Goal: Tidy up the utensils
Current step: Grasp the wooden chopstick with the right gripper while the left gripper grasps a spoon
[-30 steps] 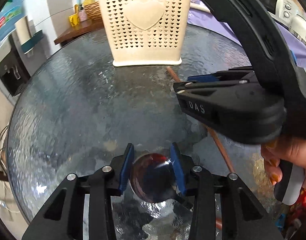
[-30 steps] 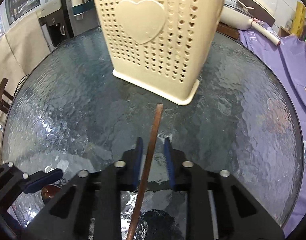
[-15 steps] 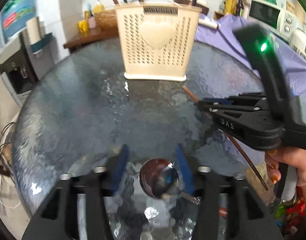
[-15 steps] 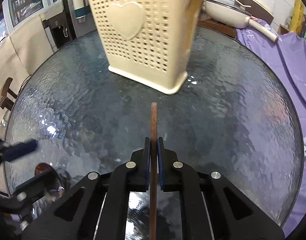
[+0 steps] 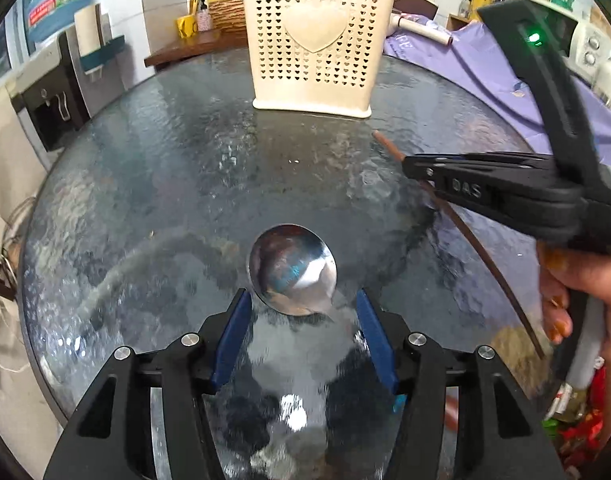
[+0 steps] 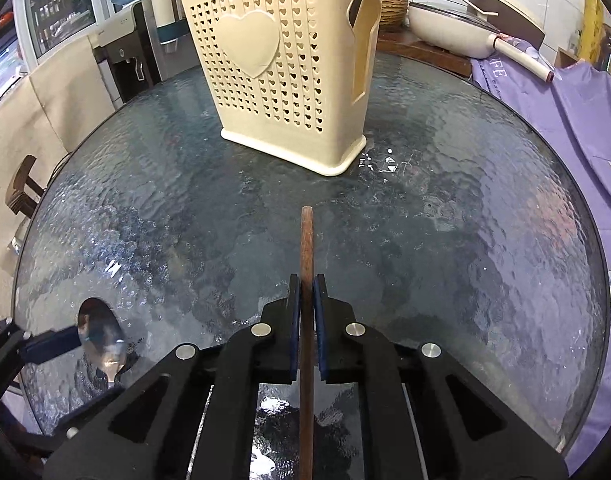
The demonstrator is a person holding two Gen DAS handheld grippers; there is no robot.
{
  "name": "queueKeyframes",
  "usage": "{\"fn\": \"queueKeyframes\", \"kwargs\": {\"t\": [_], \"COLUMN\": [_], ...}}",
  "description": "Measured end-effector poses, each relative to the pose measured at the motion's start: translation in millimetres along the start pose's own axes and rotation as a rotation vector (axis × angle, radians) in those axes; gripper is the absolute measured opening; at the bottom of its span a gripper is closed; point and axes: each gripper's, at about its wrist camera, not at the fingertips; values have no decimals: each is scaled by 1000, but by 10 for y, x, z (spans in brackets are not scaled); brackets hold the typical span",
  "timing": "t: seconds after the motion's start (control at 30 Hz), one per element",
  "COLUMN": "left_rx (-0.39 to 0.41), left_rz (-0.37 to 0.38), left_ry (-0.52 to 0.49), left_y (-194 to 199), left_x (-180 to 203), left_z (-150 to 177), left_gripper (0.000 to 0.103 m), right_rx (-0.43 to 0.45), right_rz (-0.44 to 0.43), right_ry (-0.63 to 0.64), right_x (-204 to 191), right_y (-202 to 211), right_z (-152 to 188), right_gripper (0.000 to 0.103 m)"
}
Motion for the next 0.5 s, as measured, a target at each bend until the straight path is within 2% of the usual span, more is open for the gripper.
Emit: {"fn": "queueKeyframes", "kwargs": {"t": [0.13,0.23,0.5], "left_rx": [3,-11,-44], "left_rz": [-11,-5,1], "left_ry": [-29,-43,-98], "left_y": [-110,-189,-293], "left_x": [99,155,279], "left_z": [-91,-211,-390], "left_gripper": [52,45,45], "right_rx": [2,2,-2], "right_rz": [-13,-16,-12], "right_ry": [-8,-10,-17], "right_x": [25,33,64], "right_y": [14,13,10], "right_z": [11,5,-8], "right_gripper": [8,8,8]}}
Point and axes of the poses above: each gripper's, at about its wrist camera, not at the fingertips, and y roughly against the way its jaws point, x to its right, z to its underside, and after that the axes turned 4 degrees about z, right-handed
